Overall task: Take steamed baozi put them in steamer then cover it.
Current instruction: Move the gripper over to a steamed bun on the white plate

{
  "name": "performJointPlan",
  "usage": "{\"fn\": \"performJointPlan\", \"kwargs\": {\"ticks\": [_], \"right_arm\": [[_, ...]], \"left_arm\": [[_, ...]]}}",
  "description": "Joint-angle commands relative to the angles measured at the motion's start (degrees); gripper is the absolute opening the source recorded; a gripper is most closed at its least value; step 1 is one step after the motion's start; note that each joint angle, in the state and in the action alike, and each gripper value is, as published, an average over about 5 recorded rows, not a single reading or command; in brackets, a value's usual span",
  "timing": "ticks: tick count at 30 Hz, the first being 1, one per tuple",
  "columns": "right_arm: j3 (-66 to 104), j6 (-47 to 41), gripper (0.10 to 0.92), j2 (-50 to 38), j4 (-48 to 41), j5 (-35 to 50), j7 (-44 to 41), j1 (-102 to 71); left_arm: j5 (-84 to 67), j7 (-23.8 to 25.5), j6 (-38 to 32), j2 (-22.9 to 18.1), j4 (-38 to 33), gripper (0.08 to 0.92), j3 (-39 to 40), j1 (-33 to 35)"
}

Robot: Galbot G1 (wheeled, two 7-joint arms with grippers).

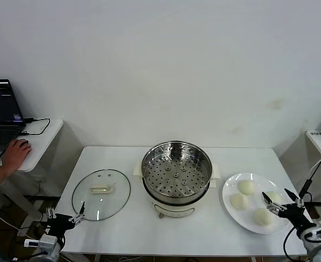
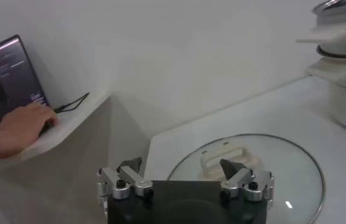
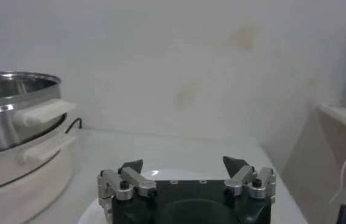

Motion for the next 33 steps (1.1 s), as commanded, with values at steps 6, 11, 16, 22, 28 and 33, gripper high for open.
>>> {"fn": "performJointPlan", "kwargs": {"ticks": [6,11,16,22,28,33], "right_arm": [[-2.4,-3.8,0.823,-8.8,-3.8,-18.9,-9.1,11.0],[-12.8,-7.1,0.823,-15.6,-9.3,-33.4,-24.3,24.8],[-25.5,-5.8,0.823,-17.7,-16.1,-45.1,-39.7,42.5],[-43.8,-0.7,0.823,-19.1,-22.8,-53.7,-49.9,58.6],[-62.3,1.9,0.823,-17.9,-27.6,-53.9,-53.4,72.3],[-70.7,3.4,0.823,-15.6,-30.0,-54.2,-55.4,76.5]], "left_arm": [[1.4,-0.4,-0.1,-1.5,-1.2,0.823,-0.3,2.3],[1.9,-0.1,-0.1,-2.5,-2.0,0.823,-0.1,2.7],[2.1,0.7,0.1,-3.3,-3.3,0.823,-0.5,3.0],[2.1,0.9,0.1,-3.8,-3.5,0.823,-1.5,3.4],[2.4,1.2,0.1,-4.4,-3.4,0.823,-1.7,3.2],[2.8,1.6,0.2,-4.7,-3.8,0.823,-1.7,3.3]]}}
